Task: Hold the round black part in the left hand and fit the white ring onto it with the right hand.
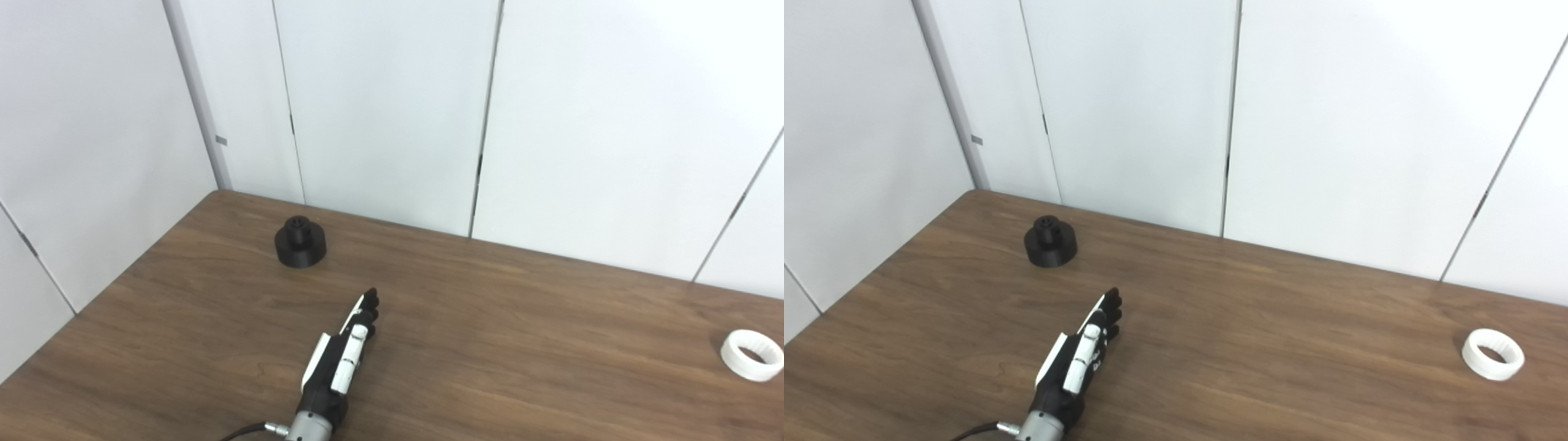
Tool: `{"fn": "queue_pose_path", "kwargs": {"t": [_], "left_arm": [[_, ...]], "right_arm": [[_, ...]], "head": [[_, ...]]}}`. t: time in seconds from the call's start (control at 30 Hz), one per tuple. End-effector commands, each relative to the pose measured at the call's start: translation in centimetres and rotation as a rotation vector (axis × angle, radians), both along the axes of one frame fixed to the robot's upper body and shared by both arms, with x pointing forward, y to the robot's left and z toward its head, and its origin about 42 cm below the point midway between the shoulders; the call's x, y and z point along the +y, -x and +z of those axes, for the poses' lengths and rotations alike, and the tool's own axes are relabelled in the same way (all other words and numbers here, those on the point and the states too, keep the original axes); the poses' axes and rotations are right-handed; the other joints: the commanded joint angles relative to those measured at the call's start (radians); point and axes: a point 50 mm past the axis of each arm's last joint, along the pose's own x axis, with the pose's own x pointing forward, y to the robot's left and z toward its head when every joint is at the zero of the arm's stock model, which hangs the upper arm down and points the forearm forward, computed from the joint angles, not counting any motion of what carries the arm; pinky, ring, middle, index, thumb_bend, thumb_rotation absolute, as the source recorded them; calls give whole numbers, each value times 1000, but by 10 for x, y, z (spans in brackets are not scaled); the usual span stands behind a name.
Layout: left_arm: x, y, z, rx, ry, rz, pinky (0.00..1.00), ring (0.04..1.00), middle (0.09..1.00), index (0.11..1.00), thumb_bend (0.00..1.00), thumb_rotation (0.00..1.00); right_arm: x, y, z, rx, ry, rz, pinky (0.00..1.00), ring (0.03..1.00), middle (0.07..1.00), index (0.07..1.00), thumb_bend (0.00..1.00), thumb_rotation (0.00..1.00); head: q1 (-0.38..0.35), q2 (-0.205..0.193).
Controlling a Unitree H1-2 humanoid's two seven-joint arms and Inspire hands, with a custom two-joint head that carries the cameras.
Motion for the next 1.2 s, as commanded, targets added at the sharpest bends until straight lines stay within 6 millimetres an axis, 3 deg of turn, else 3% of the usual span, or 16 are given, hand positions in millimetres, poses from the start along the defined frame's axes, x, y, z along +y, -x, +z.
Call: {"fn": "queue_pose_path", "kwargs": {"t": [0.0, 0.37, 0.53, 0.57, 0.7, 0.8, 0.97, 1.17], "left_arm": [[0, -8, 16, -72, -8, 1, 1000, 1000, 1000, 1000, 549, 990], [-1, -7, 18, -71, -11, 5, 1000, 1000, 1000, 1000, 540, 988], [2, -5, 22, -50, -48, -1, 1000, 1000, 1000, 1000, 639, 778], [4, -6, 26, -66, -69, -1, 1000, 1000, 1000, 1000, 644, 766], [13, -10, 44, -144, -115, 17, 994, 998, 1000, 1000, 655, 513], [25, -16, 59, -175, -162, 54, 970, 987, 997, 1000, 702, 450], [60, -30, 94, -194, -339, 134, 979, 997, 1000, 1000, 782, 425], [95, -44, 130, -178, -452, 233, 976, 988, 999, 994, 842, 483]], "right_arm": [[-2, -2, 7, -9, 22, 15, 1000, 1000, 1000, 1000, 633, 1000], [-4, -2, 6, -14, 25, 22, 1000, 1000, 1000, 1000, 608, 1000], [-1, 0, 8, -15, 19, 20, 1000, 1000, 1000, 1000, 604, 1000], [0, 0, 9, -15, 21, 21, 1000, 1000, 1000, 1000, 605, 1000], [2, 2, 11, -17, 25, 26, 1000, 1000, 1000, 1000, 594, 1000], [5, 3, 13, -12, 29, 20, 1000, 1000, 1000, 1000, 592, 1000], [10, 3, 13, -14, 18, 20, 1000, 1000, 1000, 1000, 590, 1000], [13, 3, 12, -12, 10, 23, 1000, 1000, 1000, 1000, 608, 1000]], "head": [[2, 1], [4, 5], [12, 4], [14, 7], [18, 9], [18, 8], [18, 8], [18, 8]]}}
